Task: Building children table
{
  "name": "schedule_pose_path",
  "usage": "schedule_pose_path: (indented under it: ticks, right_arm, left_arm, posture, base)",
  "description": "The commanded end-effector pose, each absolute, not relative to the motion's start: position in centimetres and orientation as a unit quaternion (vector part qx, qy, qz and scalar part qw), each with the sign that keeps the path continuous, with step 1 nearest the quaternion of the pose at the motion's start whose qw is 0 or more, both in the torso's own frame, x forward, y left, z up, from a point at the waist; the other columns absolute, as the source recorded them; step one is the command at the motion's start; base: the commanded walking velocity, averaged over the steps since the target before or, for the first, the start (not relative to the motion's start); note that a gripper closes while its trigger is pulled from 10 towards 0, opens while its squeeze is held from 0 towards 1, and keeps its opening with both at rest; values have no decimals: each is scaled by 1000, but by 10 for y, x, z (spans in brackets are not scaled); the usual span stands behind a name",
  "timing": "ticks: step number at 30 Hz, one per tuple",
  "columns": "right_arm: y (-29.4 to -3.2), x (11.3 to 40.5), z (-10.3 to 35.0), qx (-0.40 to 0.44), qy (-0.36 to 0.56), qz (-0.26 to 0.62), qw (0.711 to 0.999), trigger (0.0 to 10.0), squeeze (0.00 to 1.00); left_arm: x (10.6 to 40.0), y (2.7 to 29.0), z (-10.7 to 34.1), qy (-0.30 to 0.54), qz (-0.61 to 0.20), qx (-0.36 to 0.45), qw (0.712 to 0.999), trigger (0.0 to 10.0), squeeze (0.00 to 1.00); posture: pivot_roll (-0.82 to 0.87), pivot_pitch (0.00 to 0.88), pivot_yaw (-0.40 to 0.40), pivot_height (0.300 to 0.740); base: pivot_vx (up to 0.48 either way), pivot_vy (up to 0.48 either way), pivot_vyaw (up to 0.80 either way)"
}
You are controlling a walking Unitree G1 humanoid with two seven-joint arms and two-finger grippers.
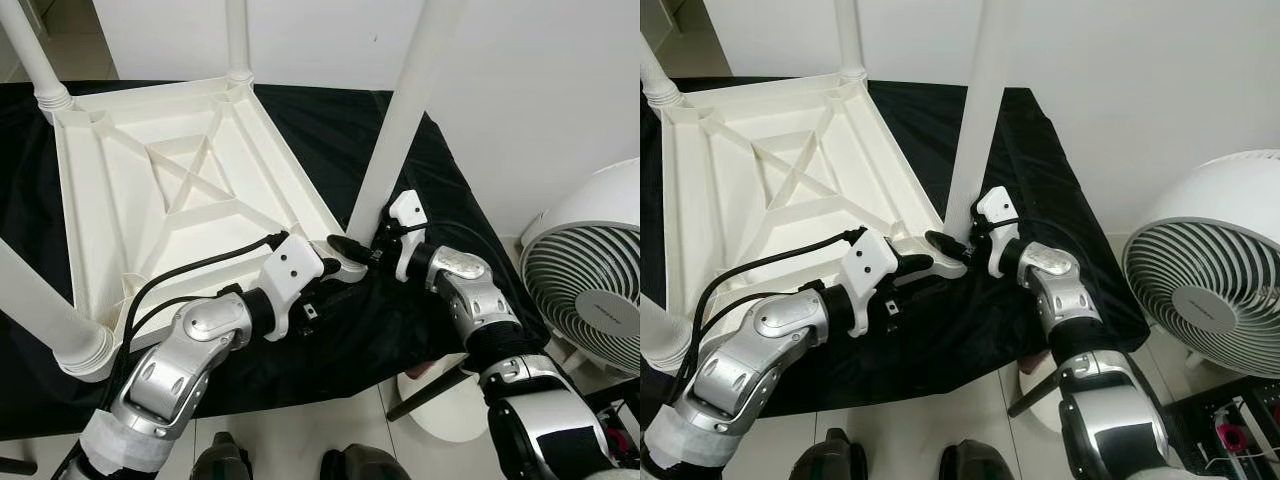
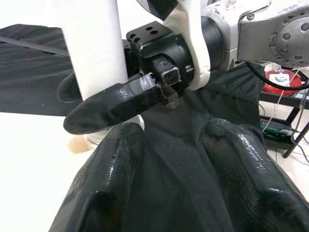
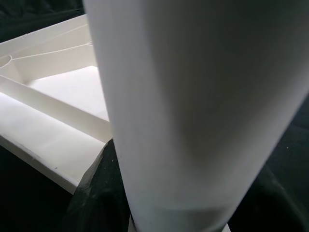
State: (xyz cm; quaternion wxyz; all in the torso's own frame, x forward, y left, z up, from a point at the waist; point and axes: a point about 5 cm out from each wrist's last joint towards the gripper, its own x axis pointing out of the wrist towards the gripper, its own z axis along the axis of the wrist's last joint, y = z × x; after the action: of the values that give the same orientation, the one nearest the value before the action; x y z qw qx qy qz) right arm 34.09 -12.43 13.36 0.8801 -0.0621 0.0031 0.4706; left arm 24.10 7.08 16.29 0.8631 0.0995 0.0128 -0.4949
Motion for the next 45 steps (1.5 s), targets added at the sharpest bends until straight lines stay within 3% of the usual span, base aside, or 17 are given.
schedule_pose_path:
  ticks: [1,4,5,7,10,17,21,25,28,32,34,41,43,44,45]
  right_arm:
    - [-126,340,130,-47,11,477,878,0,0]
    - [-128,340,129,-38,12,468,883,0,0]
    - [-129,341,128,-43,16,454,890,10000,0]
    - [-129,341,128,-43,16,454,890,10000,0]
    - [-130,342,126,-42,19,385,922,10000,0]
    - [-128,338,126,-42,3,316,948,10000,0]
    - [-107,325,123,-6,0,203,979,10000,0]
    - [-91,318,124,13,-9,162,987,10000,0]
    - [-73,312,123,15,-7,174,985,10000,0]
    - [-69,311,126,16,-12,186,982,10000,0]
    - [-75,312,128,25,-12,189,982,10000,1000]
    - [-92,316,136,18,-24,203,979,10000,1000]
    - [-99,317,136,12,-13,250,968,10000,1000]
    - [-104,315,135,-14,-12,291,957,10000,376]
    - [-107,314,134,-33,-11,319,947,10000,376]
  left_arm:
    - [238,68,162,20,-508,98,856,10000,0]
    - [237,67,161,20,-509,97,855,10000,0]
    - [237,67,161,21,-509,97,855,10000,0]
    - [237,67,161,21,-509,97,855,10000,0]
    - [236,67,160,23,-509,93,856,10000,0]
    - [238,69,160,22,-503,92,859,10000,0]
    - [240,68,159,20,-501,91,860,10000,0]
    - [243,68,161,17,-499,93,862,10000,0]
    - [245,70,162,15,-496,96,863,10000,0]
    - [245,71,163,15,-499,98,861,10000,0]
    - [245,71,163,16,-501,101,859,10000,0]
    - [246,71,164,14,-504,101,858,10000,0]
    - [246,70,164,14,-506,101,857,10000,0]
    - [247,70,164,14,-506,101,856,10000,0]
    - [247,70,164,14,-506,101,856,10000,0]
  posture:
    - [44,25,-52,740]
    - [43,27,-52,740]
    - [40,28,-51,740]
    - [40,28,-51,740]
    - [33,37,-58,740]
    - [28,39,-62,740]
    - [19,23,-62,740]
    - [29,16,-63,740]
    - [31,12,-58,740]
    - [28,6,-44,740]
    - [27,3,-40,740]
    - [21,1,-31,740]
    - [20,2,-31,740]
    - [20,3,-31,740]
    - [20,3,-31,740]
  base:
    - [0,0,0]
    - [0,0,0]
    - [0,0,0]
    - [0,0,0]
    - [0,0,0]
    - [0,0,0]
    - [0,0,0]
    - [0,0,0]
    - [0,0,0]
    - [0,0,0]
    - [0,0,0]
    - [0,0,0]
    - [0,0,0]
    - [0,0,0]
    - [0,0,0]
